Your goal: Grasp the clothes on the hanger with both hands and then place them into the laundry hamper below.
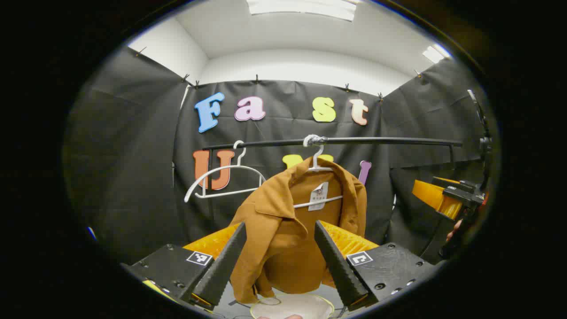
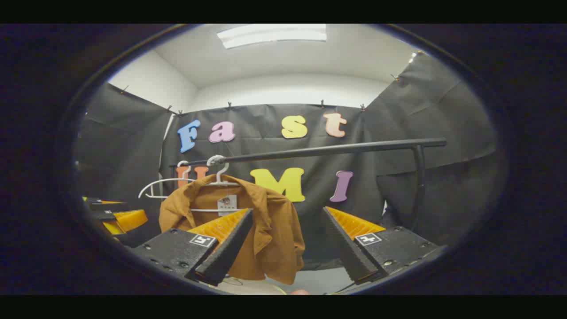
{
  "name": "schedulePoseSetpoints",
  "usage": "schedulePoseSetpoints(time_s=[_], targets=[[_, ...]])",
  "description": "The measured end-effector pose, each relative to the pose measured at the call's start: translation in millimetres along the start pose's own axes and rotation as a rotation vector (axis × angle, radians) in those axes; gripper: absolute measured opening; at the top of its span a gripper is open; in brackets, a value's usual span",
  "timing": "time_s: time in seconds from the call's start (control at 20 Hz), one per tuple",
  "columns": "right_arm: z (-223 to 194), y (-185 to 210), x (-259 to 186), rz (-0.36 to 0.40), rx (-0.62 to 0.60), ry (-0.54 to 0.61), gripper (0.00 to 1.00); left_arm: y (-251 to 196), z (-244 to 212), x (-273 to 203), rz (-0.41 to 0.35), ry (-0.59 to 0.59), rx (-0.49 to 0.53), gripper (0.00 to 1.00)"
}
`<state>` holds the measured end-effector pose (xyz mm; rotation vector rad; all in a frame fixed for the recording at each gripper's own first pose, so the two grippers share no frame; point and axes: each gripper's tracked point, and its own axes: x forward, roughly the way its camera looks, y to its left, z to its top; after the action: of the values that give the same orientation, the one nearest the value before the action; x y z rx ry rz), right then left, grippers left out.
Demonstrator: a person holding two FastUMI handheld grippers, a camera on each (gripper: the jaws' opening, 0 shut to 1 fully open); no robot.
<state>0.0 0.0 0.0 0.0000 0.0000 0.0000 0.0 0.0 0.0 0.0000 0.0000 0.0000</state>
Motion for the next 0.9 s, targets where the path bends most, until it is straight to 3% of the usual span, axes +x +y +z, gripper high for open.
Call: schedulePoseSetpoints(time_s=[0.1, 0.2, 0.35, 0.4, 0.45, 0.9], targets=[[-2.6, -3.6, 1.4, 0.01, 0.008, 0.002, 0.96, -6.5, -0.1, 0.0, 0.002, -0.001, 0.006, 0.95], [-2.8, -7.7, 1.4, 0.014, 0.014, 0.001, 0.96, -9.2, 0.3, 1.1, 0.009, -0.002, 0.019, 1.0], [-5.1, -11.4, 0.2, 0.016, 0.021, 0.005, 0.96, -12.0, -0.2, 1.8, 0.02, -0.001, 0.021, 1.0], [-5.7, -13.3, 0.1, 0.017, 0.021, 0.005, 0.96, -15.0, -0.2, 0.6, 0.018, -0.002, 0.02, 0.95], [-6.3, -14.3, -0.3, 0.017, 0.02, 0.004, 0.96, -17.3, 0.4, 0.2, 0.015, -0.003, 0.018, 1.0], [-21.7, -13.2, 4.6, 0.038, 0.016, 0.038, 0.96, -31.3, -7.3, 5.2, 0.008, -0.01, 0.013, 0.95]])
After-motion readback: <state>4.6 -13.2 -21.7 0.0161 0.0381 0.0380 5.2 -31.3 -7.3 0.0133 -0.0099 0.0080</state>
